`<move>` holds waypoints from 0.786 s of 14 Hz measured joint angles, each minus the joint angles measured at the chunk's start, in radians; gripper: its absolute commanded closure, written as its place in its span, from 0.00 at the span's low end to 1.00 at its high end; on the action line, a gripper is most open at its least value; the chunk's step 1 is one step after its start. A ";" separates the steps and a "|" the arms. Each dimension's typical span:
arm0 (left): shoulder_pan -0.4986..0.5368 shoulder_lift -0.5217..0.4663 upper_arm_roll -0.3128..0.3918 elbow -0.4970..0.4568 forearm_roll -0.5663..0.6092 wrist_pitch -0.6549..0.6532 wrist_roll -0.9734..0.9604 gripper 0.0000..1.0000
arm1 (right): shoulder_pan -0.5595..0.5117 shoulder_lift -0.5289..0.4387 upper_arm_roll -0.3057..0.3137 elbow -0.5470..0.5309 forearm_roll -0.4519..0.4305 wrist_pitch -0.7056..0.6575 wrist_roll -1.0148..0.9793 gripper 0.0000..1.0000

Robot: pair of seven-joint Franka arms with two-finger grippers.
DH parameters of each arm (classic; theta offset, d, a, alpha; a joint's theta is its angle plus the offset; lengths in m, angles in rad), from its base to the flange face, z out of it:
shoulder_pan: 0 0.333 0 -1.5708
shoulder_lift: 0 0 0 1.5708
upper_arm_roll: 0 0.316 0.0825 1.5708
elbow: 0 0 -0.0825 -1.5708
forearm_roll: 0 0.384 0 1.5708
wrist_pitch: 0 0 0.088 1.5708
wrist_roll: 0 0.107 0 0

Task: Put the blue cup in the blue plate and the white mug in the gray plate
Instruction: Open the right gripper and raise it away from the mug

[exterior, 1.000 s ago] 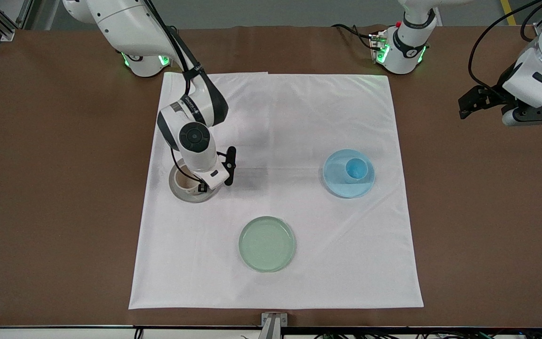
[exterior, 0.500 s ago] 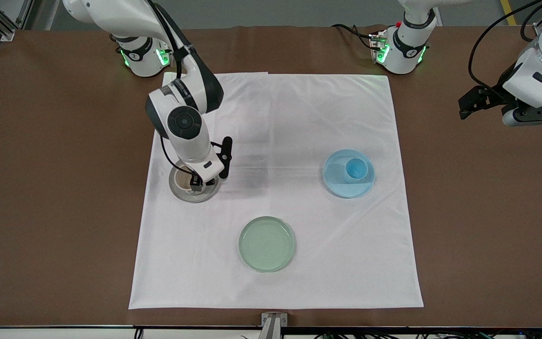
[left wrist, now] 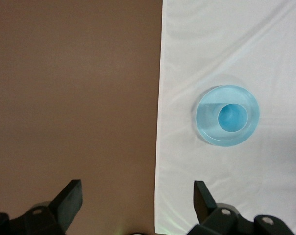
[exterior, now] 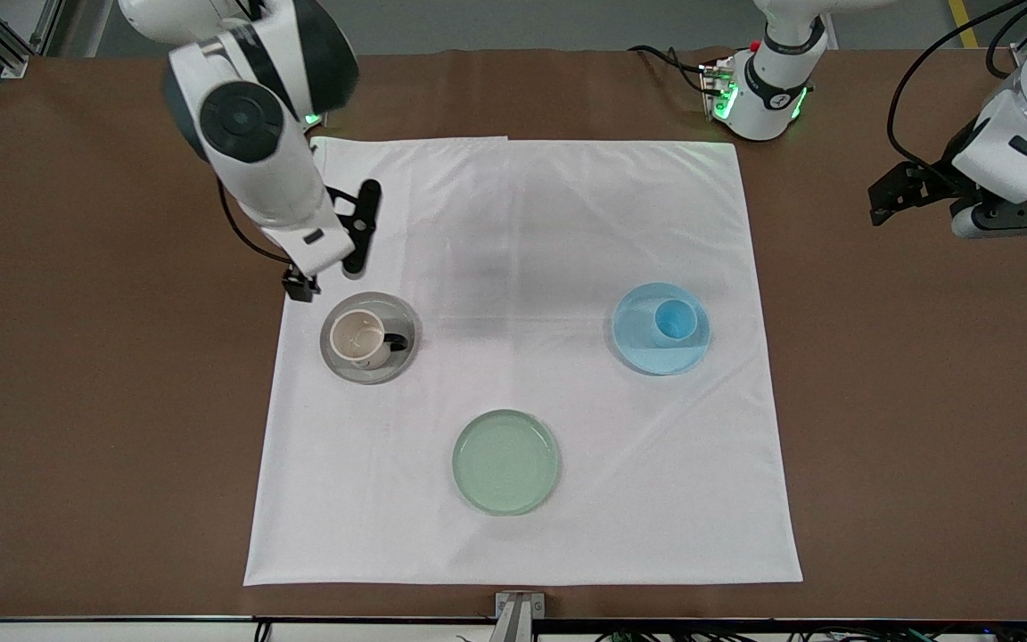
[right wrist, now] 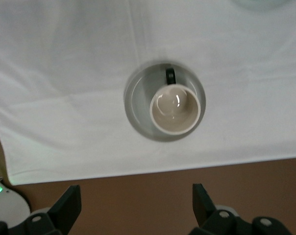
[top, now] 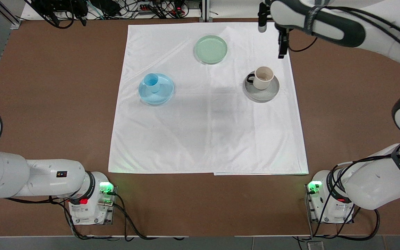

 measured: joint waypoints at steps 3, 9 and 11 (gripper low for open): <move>-0.001 0.003 -0.001 -0.001 0.000 0.001 0.000 0.00 | -0.162 -0.112 -0.017 0.004 -0.001 -0.085 -0.003 0.00; 0.004 0.004 0.000 -0.002 0.000 0.002 0.035 0.00 | -0.383 -0.116 -0.025 0.131 0.001 -0.073 0.008 0.00; 0.004 0.004 0.000 0.000 0.000 0.002 0.040 0.00 | -0.389 -0.113 -0.024 0.162 0.001 -0.070 0.137 0.00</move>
